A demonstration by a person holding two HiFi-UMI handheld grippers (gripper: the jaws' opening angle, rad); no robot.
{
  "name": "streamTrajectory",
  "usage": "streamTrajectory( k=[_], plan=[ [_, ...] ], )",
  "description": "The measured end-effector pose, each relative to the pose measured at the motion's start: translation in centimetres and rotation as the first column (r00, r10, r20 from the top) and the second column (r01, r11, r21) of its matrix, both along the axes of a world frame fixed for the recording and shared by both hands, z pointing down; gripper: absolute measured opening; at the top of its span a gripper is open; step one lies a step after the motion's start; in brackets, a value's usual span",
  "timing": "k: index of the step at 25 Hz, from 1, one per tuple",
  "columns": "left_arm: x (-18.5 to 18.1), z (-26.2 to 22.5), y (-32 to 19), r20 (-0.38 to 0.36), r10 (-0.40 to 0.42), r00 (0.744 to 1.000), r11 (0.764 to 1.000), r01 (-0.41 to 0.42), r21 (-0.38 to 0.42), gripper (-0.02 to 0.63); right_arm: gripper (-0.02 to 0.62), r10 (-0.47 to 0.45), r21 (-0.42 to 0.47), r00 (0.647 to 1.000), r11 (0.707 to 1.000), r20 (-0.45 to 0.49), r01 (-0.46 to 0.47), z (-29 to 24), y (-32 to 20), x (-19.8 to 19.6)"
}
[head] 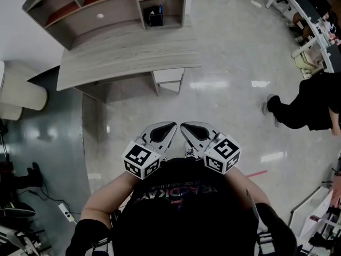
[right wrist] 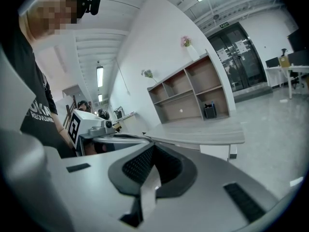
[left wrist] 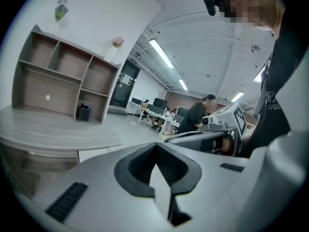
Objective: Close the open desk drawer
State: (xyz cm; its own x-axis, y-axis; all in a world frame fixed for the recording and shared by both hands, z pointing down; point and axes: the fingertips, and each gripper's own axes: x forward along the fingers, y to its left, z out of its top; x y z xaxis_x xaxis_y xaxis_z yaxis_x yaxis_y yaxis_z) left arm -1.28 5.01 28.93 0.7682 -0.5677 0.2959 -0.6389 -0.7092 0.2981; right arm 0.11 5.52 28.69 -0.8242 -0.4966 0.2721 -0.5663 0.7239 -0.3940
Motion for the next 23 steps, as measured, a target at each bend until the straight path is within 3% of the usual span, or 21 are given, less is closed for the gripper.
streamTrajectory(
  k=[23],
  plan=[
    [-0.22, 0.23, 0.36, 0.007, -0.004, 1.0, 1.0, 0.004, 0.003, 0.011, 0.017, -0.012, -0.003, 1.0, 1.0, 0.003, 0.012, 0.32, 0.34, -0.53]
  ],
)
